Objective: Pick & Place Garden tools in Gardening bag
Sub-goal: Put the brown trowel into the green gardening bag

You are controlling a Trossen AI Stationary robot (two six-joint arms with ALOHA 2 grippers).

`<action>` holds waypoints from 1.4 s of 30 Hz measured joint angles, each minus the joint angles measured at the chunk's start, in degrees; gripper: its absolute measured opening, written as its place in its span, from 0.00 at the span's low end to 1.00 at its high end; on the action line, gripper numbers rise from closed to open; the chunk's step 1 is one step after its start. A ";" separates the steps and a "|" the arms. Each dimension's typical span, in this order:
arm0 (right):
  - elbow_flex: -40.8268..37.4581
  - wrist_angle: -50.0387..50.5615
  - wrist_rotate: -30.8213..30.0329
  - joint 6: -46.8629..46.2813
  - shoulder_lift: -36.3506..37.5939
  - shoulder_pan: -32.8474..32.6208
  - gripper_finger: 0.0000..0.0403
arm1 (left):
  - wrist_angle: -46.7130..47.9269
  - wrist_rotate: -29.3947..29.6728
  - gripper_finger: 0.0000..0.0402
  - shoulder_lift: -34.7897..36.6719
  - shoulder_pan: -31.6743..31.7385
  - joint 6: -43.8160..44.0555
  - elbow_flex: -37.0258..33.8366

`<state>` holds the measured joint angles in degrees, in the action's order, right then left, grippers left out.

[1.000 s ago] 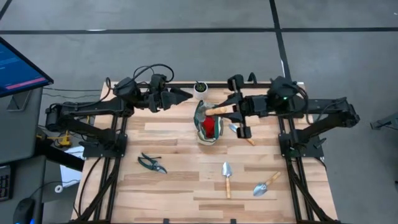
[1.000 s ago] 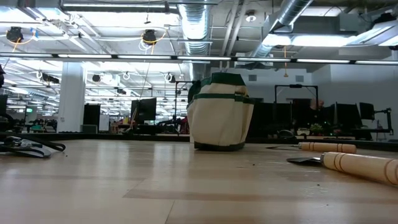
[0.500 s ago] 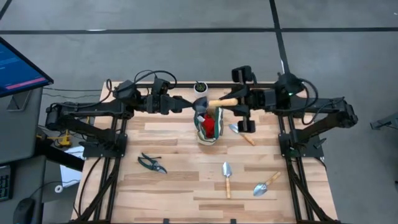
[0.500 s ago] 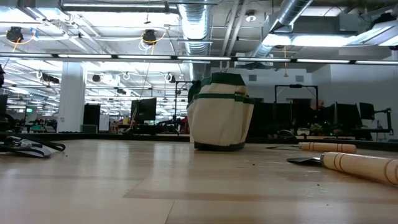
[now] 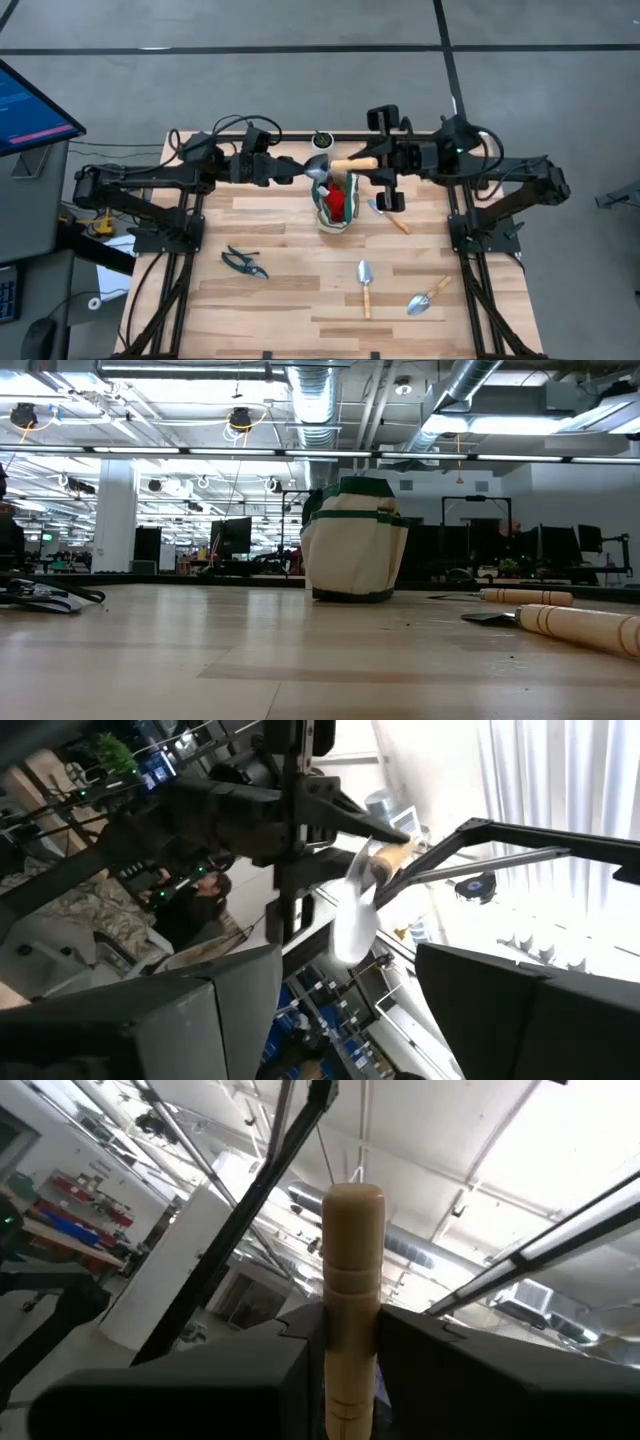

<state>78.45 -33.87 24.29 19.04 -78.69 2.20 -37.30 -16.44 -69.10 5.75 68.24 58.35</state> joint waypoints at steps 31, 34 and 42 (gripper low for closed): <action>-0.01 -5.99 7.52 -4.54 -3.74 3.66 0.16 | -1.44 1.38 0.01 -0.37 -1.39 1.17 0.00; 0.00 -6.01 7.68 -5.09 -3.91 3.93 0.16 | -1.38 1.17 0.01 -0.33 -1.39 1.14 0.00; 0.00 -4.75 4.58 -7.07 -4.66 3.84 0.24 | -1.62 1.56 0.00 -0.28 -0.94 -0.38 0.06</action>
<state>78.46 -38.63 28.86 11.97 -83.35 6.04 -38.92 -14.89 -69.38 4.81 67.86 58.41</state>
